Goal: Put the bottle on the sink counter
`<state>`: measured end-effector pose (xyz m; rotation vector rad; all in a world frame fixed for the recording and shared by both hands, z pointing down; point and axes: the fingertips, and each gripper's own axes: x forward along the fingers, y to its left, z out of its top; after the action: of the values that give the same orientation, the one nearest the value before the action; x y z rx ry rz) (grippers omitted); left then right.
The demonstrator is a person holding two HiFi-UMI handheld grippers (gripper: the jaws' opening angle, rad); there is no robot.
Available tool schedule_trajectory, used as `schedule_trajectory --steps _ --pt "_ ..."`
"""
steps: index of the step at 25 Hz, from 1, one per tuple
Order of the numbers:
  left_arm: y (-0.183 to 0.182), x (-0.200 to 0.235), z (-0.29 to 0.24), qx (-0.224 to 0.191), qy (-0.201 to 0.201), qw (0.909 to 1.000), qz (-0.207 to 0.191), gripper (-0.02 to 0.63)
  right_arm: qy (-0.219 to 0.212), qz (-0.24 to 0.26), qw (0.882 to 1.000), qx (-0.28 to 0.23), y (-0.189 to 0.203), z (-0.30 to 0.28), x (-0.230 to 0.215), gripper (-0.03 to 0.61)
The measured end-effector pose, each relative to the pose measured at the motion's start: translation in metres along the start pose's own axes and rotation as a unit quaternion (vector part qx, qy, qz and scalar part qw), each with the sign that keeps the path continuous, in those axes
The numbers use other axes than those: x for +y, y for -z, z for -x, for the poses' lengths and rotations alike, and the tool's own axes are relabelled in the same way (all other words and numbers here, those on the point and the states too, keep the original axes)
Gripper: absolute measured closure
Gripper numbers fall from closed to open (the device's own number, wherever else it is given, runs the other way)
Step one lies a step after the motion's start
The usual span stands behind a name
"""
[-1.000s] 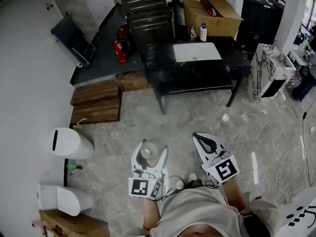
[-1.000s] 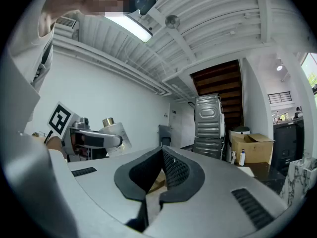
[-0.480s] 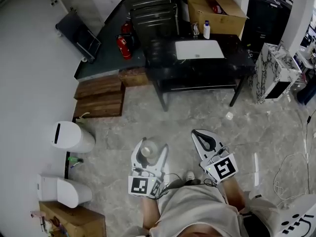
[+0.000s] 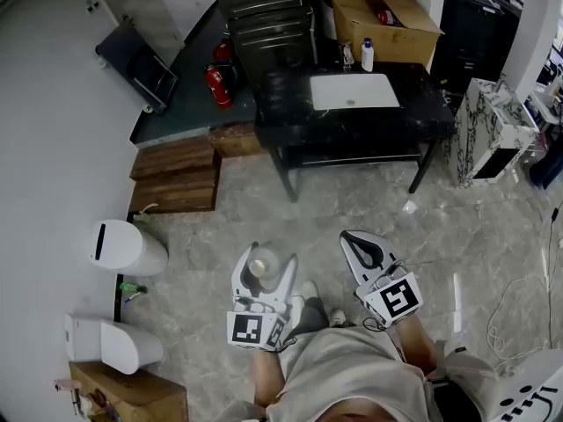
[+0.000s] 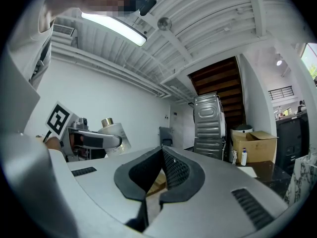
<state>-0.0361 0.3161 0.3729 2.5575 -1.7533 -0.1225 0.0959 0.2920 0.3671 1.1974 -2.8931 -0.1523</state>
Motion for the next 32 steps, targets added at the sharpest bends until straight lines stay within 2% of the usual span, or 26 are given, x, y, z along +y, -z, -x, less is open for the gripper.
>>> schedule_trajectory --steps 10,23,32 --pt "0.006 0.051 -0.047 0.003 -0.001 1.0000 0.005 0.285 -0.001 0.004 1.000 0.013 0.013 -0.067 -0.022 0.580" --pt "0.007 0.126 -0.116 0.012 0.031 0.9994 0.008 0.285 0.024 0.010 0.999 0.022 0.020 -0.163 -0.047 0.580" --pt "0.015 0.156 -0.150 0.024 0.051 0.9984 0.005 0.285 0.041 0.006 0.999 0.024 0.022 -0.202 -0.054 0.581"
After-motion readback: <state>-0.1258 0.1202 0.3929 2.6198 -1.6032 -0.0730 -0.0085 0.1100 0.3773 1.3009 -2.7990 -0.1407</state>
